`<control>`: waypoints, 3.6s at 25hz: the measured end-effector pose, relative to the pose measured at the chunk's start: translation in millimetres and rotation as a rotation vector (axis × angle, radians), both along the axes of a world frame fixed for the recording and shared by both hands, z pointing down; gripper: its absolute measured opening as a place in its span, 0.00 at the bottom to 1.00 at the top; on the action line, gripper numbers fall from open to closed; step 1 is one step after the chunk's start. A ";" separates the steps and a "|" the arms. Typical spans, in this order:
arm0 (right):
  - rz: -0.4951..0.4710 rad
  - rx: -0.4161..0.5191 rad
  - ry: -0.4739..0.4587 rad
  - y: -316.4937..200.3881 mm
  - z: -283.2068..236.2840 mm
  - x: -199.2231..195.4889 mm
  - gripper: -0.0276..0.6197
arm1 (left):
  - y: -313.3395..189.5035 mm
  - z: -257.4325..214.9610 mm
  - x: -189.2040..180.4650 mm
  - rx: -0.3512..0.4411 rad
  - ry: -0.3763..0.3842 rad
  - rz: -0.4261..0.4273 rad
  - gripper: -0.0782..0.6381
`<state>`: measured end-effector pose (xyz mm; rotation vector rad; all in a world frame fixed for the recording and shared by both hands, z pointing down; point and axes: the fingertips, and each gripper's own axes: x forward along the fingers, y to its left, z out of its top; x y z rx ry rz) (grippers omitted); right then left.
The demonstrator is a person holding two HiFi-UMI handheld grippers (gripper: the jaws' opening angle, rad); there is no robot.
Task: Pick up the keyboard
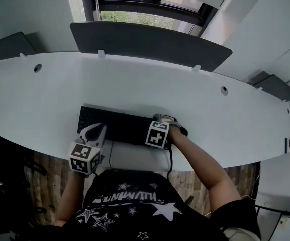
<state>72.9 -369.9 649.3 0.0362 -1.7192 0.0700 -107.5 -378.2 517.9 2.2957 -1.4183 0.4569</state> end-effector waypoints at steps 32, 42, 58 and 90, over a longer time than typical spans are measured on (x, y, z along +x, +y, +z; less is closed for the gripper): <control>0.061 0.641 0.122 17.4 -41.1 3.3 0.93 | -1.9 -6.1 12.0 0.082 -0.456 0.524 0.43; 0.072 0.744 0.167 16.4 -43.8 8.1 0.93 | -11.8 21.7 39.4 0.011 -0.743 0.841 0.55; 0.082 0.754 0.113 17.0 -42.7 1.1 0.93 | 12.6 75.3 61.5 -0.251 -0.880 1.205 0.55; -0.030 1.077 0.058 41.6 -64.7 -10.5 0.93 | 70.3 80.4 31.4 -0.546 -0.851 1.198 0.21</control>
